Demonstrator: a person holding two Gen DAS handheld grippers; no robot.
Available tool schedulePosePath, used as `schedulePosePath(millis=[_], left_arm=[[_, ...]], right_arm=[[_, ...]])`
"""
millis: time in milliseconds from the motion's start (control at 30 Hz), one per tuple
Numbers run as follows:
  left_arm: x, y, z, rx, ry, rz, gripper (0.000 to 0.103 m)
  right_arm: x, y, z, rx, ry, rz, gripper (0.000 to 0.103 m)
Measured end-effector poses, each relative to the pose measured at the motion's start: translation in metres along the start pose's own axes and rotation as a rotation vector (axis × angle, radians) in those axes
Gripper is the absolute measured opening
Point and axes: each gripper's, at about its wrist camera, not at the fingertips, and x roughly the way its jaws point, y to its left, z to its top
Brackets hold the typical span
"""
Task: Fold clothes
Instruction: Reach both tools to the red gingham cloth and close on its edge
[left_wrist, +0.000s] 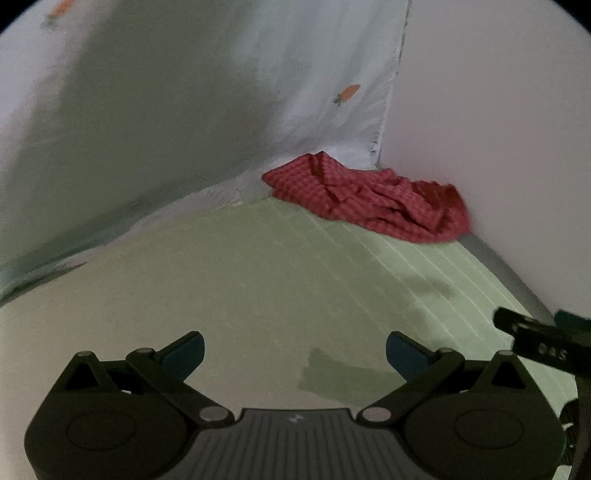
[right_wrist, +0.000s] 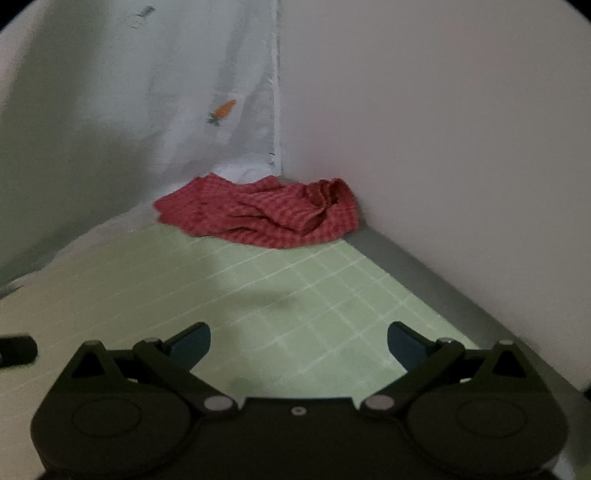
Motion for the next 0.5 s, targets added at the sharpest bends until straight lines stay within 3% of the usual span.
schedulePosePath(millis=[300,400,500], left_arm=[[0.178,-0.017,0.095,-0.058,0.086,-0.094,0.101],[0.236,-0.020,0.120,-0.121,0.098,-0.150,0.092],[0.272,-0.022,0.134,-0.200,0.087,-0.192,0.075]], right_arm=[[0.156,-0.045,0.055,0.232,-0.016,0.024,0.103],[0.190,-0.042,0.070,0.344,-0.054,0.052,0.103],[0.213,-0.037,0.080,0.430,-0.075,0.053,0.101]])
